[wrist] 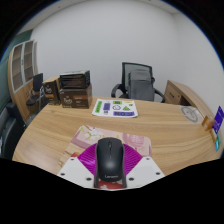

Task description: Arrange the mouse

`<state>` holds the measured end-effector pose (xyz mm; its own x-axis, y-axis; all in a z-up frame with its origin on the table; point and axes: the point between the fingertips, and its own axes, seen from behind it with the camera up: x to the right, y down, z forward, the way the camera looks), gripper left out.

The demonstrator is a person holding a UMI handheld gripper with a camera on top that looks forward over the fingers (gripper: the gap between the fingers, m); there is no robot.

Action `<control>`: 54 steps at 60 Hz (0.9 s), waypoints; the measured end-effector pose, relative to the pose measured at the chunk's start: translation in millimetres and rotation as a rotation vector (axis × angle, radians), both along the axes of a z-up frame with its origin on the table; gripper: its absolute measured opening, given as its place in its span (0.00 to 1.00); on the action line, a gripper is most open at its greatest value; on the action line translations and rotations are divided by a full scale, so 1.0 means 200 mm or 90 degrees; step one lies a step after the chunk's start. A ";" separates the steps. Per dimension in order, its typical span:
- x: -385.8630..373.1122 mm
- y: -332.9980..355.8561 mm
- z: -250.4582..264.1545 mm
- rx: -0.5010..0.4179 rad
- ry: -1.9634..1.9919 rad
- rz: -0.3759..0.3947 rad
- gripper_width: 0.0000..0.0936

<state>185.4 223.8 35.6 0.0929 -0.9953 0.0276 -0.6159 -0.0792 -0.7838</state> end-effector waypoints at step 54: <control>-0.75 -0.29 0.74 0.005 -0.036 -0.030 0.93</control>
